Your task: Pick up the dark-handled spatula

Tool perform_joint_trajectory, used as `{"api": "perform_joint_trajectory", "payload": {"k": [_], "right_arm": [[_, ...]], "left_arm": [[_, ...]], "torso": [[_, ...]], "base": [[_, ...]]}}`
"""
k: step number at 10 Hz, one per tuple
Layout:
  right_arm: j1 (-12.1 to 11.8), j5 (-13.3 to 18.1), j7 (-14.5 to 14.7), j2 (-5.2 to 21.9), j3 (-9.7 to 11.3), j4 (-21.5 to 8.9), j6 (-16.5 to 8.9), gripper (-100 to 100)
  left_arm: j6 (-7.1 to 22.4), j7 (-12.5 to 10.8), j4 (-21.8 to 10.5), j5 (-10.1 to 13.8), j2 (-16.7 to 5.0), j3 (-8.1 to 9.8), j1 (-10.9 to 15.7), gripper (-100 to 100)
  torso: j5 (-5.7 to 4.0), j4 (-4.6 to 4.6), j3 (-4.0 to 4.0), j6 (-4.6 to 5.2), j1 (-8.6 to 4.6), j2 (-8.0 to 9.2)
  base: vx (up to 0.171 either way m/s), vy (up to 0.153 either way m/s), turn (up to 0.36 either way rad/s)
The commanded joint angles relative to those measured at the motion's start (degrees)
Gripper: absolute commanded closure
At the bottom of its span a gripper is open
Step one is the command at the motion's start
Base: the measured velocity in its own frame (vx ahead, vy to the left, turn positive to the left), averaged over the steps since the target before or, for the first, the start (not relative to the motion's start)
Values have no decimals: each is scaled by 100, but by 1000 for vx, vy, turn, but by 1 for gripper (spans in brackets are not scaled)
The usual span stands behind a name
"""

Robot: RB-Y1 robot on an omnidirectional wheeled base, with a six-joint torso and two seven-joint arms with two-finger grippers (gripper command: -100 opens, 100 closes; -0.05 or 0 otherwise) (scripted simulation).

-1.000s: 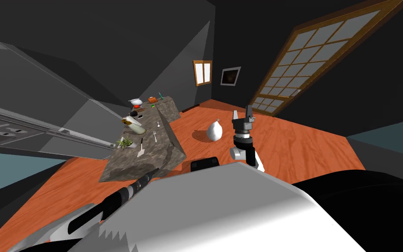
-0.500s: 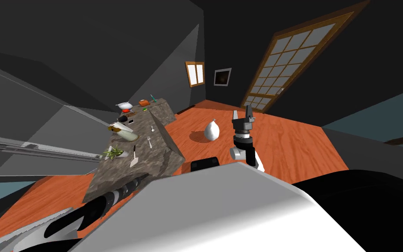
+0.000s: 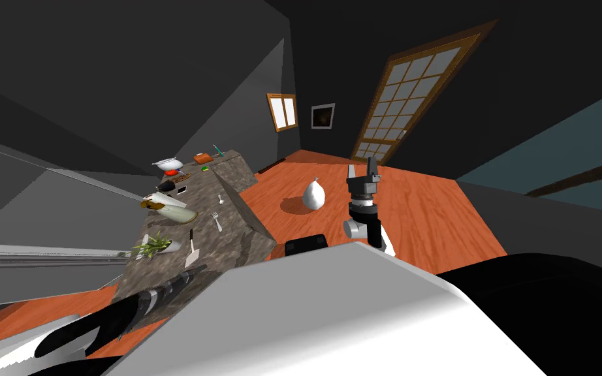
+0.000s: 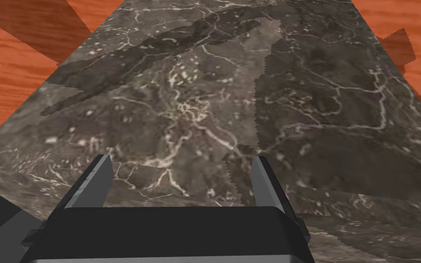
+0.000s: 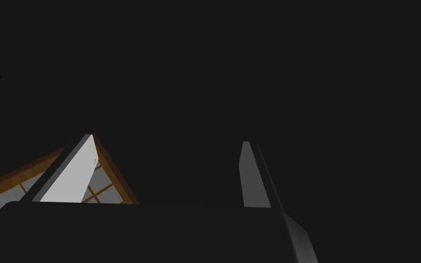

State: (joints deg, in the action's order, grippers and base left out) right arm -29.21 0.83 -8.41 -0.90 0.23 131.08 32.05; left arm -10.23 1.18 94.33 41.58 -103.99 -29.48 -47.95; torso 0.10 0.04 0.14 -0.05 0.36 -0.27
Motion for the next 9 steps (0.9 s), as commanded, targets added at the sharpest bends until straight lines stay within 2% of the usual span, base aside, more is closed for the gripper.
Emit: {"api": "perform_joint_trajectory", "payload": {"k": [1, 3, 4, 5, 6, 8, 9], "right_arm": [[0, 0, 0, 0, 0, 0, 0, 0], [1, 0, 0, -1, 1, 0, 0, 0], [1, 0, 0, 0, 1, 0, 0, 0], [0, 0, 0, 0, 0, 0, 0, 0], [0, 0, 0, 0, 0, 0, 0, 0], [0, 0, 0, 0, 0, 0, 0, 0], [0, 0, 0, 0, 0, 0, 0, 0]], "left_arm": [[66, 137, 42, 211, -30, 130, -140, -100], [198, 192, -111, 587, -301, 53, -223, -100], [198, 192, -111, 620, -301, 53, -223, -100], [256, 216, -161, 851, -389, 16, -263, -100], [256, 216, -161, 888, -389, 16, -263, -100], [355, 256, -213, 1222, -481, -60, -343, -100], [355, 363, -213, 1368, -481, -60, -343, -100]], "torso": [[0, 0, 0, 0, 0, 0], [-6, -2, -5, 4, -21, 8], [-3, 2, 5, 7, -7, -9], [-2, 1, 4, -2, -4, -6], [0, 1, 3, 2, 1, -6], [-1, 0, 1, 2, -3, -2], [1, 1, 3, 2, 10, -4]], "base": [[21, 34, 10], [59, 59, -256], [63, 91, -106], [62, 100, -122], [47, 89, -102], [55, 110, -208], [65, 109, -86]]}}
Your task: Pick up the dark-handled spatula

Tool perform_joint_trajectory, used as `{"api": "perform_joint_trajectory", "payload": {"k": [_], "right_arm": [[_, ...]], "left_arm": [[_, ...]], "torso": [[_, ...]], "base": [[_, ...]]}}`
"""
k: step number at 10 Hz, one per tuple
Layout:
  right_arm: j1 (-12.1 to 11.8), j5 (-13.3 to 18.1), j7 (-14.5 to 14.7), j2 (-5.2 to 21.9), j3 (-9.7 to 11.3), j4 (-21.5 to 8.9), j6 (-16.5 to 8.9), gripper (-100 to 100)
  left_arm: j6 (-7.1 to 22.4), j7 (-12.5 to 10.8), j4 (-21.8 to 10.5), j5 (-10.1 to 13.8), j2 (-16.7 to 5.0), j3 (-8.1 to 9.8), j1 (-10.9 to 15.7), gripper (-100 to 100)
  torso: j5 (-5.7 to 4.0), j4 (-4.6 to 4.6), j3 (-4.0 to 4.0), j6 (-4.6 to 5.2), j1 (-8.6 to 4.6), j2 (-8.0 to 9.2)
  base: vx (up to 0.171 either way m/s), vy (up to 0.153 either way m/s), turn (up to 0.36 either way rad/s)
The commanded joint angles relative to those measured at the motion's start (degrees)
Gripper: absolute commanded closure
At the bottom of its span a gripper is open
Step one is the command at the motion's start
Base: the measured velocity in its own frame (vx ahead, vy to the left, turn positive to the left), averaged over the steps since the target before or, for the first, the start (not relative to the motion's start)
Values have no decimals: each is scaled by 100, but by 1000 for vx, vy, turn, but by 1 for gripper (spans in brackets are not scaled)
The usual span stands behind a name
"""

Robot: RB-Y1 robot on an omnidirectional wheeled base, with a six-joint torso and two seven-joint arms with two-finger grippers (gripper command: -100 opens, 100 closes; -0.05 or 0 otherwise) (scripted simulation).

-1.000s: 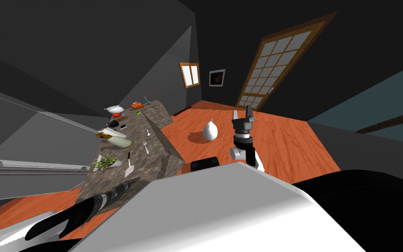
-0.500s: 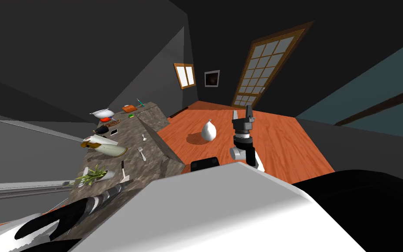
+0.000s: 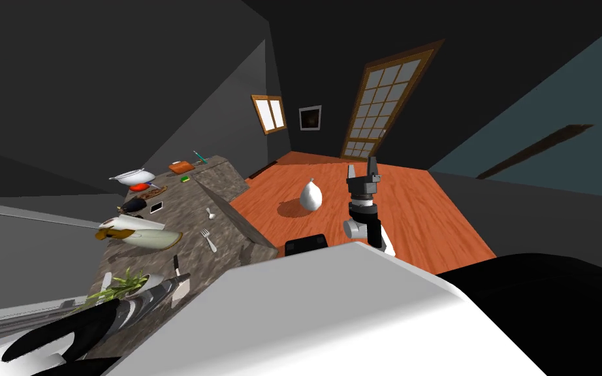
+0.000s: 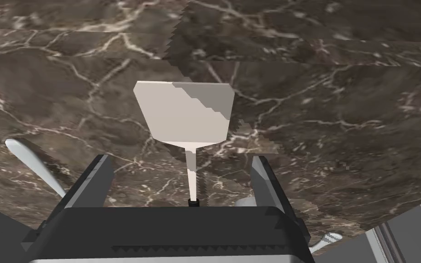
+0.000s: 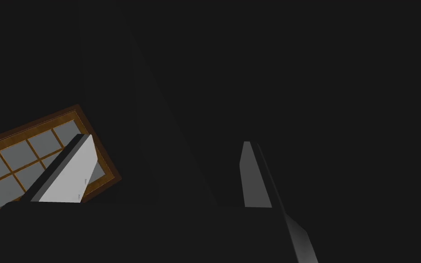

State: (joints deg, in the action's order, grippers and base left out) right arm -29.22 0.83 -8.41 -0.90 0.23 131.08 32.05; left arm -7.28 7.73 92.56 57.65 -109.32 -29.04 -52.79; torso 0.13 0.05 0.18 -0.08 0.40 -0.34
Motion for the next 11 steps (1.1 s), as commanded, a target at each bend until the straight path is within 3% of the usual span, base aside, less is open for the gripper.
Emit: {"api": "perform_joint_trajectory", "payload": {"k": [1, 2, 3, 4, 5, 6, 7, 8, 10, 11], "right_arm": [[0, 0, 0, 0, 0, 0, 0, 0], [0, 0, 0, -1, 0, 0, 0, 0], [1, 0, 0, -1, 1, 0, 0, 0], [1, 0, 0, 0, 1, 0, 0, 0], [0, 0, 0, 0, 0, 0, 0, 0], [0, 0, 0, 0, 0, 0, 0, 0], [0, 0, 0, -1, 0, 0, 0, 0], [1, 0, 0, -1, 1, 0, 0, 0], [1, 0, 0, -1, 1, 0, 0, 0], [1, 0, 0, -1, 1, 0, 0, 0]], "left_arm": [[60, -286, -36, -286, 52, -104, 141, -100], [60, -399, -36, -365, 52, -104, 141, -100], [131, -373, -46, -123, 26, -166, 76, -100], [131, -373, -46, -249, 26, -166, 76, -100], [152, -365, -44, -52, 26, -185, 56, -100], [162, -383, -25, -130, 10, -159, 71, -100], [162, -382, -27, -122, 8, -163, 72, 0], [201, -355, -121, -242, 222, -172, 105, -100], [201, -355, -121, -242, 222, -172, 105, -100], [240, -329, -216, -361, 435, -182, 139, -100]], "torso": [[0, 0, 0, 0, 0, 0], [-4, -1, -4, -2, -20, 8], [-9, -4, -11, -1, -38, 19], [-8, -1, -4, 7, -22, 6], [-3, 0, 0, -1, -8, 1], [-2, -1, -3, 0, -5, 6], [-5, -3, -8, -1, -23, 15], [-9, -5, -12, -2, -37, 21], [-10, -4, -11, -2, -42, 19], [-11, -5, -12, -2, -44, 21]], "base": [[39, 44, 23], [6, 3, 18], [58, 65, -263], [69, 108, -123], [43, 103, -35], [16, 47, -16], [4, 9, 0], [19, 9, -54], [16, 6, -9], [17, 5, -48]]}}
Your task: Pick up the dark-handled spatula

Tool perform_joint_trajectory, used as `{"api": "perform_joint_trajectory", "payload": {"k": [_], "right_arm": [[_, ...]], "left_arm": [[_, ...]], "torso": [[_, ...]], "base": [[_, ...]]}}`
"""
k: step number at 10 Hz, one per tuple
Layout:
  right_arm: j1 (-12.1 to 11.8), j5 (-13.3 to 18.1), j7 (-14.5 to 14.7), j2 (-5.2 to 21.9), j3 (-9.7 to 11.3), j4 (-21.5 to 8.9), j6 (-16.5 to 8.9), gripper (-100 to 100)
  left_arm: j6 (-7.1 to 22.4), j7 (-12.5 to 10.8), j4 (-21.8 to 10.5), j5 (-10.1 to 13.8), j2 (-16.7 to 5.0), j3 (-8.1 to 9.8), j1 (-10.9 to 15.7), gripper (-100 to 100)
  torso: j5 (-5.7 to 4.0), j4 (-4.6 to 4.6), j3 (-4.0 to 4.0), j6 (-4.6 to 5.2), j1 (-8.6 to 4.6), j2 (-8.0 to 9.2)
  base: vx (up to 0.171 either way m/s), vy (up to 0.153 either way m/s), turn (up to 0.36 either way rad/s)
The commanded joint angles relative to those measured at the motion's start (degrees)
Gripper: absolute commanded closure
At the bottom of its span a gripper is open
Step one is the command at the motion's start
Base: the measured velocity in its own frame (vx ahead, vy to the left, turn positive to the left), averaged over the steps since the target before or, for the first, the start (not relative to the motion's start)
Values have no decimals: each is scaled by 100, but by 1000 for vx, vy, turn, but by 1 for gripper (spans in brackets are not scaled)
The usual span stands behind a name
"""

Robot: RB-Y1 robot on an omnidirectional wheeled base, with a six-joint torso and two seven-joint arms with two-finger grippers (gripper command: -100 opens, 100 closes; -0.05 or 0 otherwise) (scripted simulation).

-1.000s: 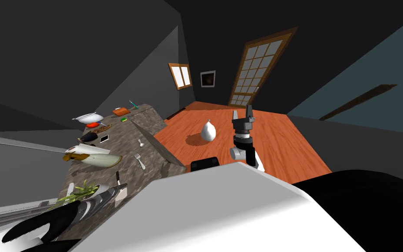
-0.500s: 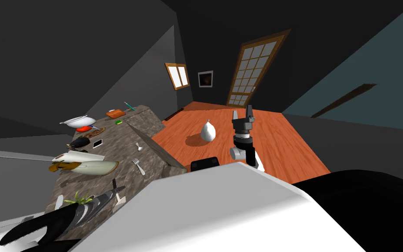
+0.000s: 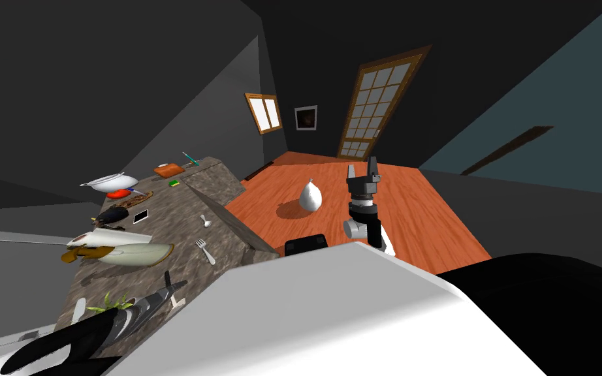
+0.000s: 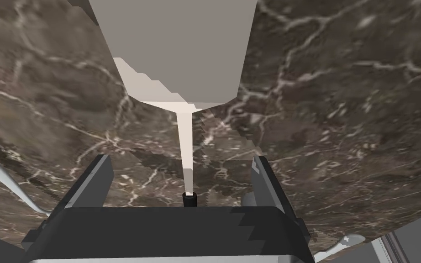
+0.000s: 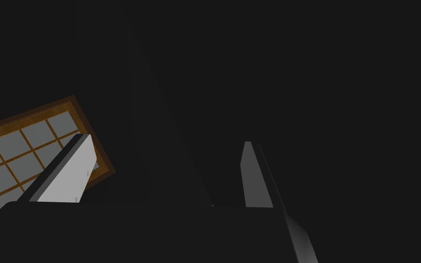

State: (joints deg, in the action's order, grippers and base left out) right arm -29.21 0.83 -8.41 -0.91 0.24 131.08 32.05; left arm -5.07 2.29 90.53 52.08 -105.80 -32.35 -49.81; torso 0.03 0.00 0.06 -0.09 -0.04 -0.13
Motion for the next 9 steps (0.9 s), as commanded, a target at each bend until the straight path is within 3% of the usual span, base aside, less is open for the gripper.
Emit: {"api": "perform_joint_trajectory", "payload": {"k": [1, 2, 3, 4, 5, 6, 9], "right_arm": [[0, 0, 0, 0, 0, 0, 0, 0], [0, 0, 0, 0, 0, 0, 0, 0], [0, 0, 0, 0, 0, 0, 0, 0], [0, 0, 0, 0, 0, 0, 0, 0], [0, 0, 0, 0, 0, 0, 0, 0], [0, 0, 0, 0, 0, 0, 0, 0], [0, 0, 0, 0, 0, 0, 0, 0]], "left_arm": [[20, 216, -13, 197, 83, 149, -159, -100], [20, 216, -13, 197, 83, 149, -159, -100], [59, 243, -107, 78, 296, 139, -125, -100], [72, 252, -138, 38, 367, 136, -114, -100], [47, 314, -104, 133, 296, 207, -204, -100], [45, 301, -112, 118, 304, 193, -194, 100], [46, 301, -114, 120, 302, 194, -195, 100]], "torso": [[0, 0, 0, 0, 0, 0], [-1, 0, 1, -1, 1, -1], [-1, 0, 0, -1, -1, 1], [0, 0, 1, 0, 0, -1], [0, 1, 2, 0, 1, -3], [-1, 0, 1, 0, -1, 0], [1, -1, -2, 1, -3, 3]], "base": [[20, 9, -25], [11, 7, 5], [22, 7, -44], [28, 9, -45], [11, 4, -6], [0, 0, 0], [0, 0, 0]]}}
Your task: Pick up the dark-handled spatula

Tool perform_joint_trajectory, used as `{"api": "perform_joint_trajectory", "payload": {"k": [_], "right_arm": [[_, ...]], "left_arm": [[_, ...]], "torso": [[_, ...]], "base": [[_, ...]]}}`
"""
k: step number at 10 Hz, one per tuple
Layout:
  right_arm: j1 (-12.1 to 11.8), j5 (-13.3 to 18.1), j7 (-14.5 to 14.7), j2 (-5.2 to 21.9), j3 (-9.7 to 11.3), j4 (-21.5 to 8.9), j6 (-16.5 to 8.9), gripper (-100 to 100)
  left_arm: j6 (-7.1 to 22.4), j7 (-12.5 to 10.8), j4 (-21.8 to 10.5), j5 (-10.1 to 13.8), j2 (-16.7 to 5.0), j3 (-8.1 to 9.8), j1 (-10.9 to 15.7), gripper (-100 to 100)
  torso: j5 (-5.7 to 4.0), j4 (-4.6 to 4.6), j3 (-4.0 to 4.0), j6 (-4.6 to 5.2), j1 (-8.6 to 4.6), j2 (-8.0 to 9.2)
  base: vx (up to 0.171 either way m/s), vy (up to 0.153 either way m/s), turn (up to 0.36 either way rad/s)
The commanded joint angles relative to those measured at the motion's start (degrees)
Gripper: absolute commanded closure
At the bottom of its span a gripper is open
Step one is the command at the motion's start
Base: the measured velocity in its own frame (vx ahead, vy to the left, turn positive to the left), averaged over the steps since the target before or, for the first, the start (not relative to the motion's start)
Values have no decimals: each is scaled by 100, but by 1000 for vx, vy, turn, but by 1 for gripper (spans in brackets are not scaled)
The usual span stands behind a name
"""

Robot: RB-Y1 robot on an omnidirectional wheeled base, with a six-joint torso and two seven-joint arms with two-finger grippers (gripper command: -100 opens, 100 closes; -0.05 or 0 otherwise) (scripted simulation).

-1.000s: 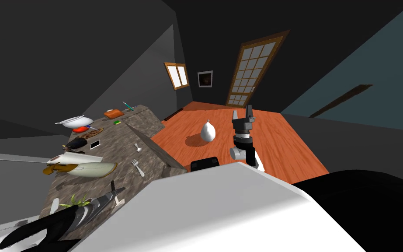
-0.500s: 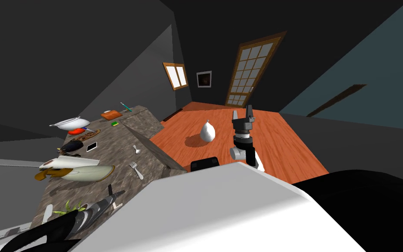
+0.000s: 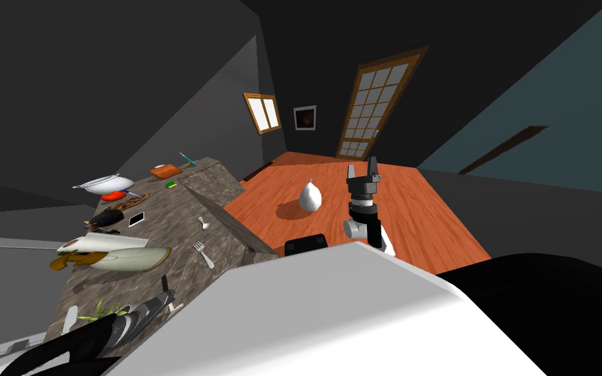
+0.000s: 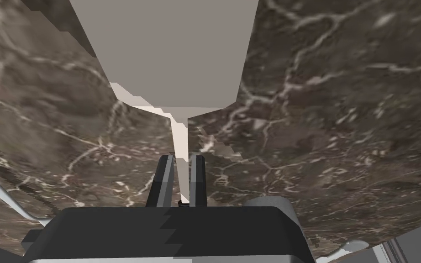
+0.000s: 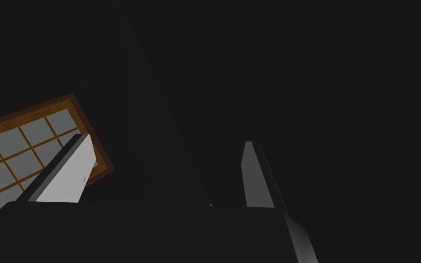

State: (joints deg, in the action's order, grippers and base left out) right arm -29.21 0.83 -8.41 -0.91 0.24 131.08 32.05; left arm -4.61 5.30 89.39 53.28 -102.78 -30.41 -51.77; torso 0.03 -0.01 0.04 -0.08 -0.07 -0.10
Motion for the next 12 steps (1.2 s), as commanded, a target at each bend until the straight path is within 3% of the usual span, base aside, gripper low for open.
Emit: {"api": "perform_joint_trajectory", "payload": {"k": [1, 2, 3, 8, 10, 11, 12], "right_arm": [[0, 0, 0, 0, 0, 0, 0, 0], [0, 0, 0, 0, 0, 0, 0, 0], [0, 0, 0, 0, 0, 0, 0, 0], [0, 0, 0, 0, 0, 0, 0, 0], [0, 0, 0, 0, 0, 0, 0, 0], [0, 0, 0, 0, 0, 0, 0, 0], [0, 0, 0, 0, 0, 0, 0, 0]], "left_arm": [[0, 0, 0, 0, 0, 0, 0, 100], [0, 0, 0, 0, 0, 0, 0, 0], [-26, -86, 101, 76, -219, -45, 37, 100], [-105, -139, 289, 314, -646, -25, -30, 100], [-105, -139, 289, 314, -646, -25, -30, 100], [-121, -15, 295, 418, -652, 8, -78, 100], [-117, -50, 294, 400, -652, 3, -71, 0]], "torso": [[0, 0, 0, 0, 0, 0], [0, 0, 0, 0, 0, 0], [0, 0, 0, 0, 0, 0], [-3, -2, -5, 0, -6, 8], [-2, -1, -4, -1, -5, 6], [-1, -1, -2, 0, -3, 3], [-1, 0, -1, -1, -2, 1]], "base": [[0, 0, 0], [0, 0, 0], [-21, -15, 73], [-26, -10, 28], [-7, -2, 8], [0, 0, 0], [0, 0, 0]]}}
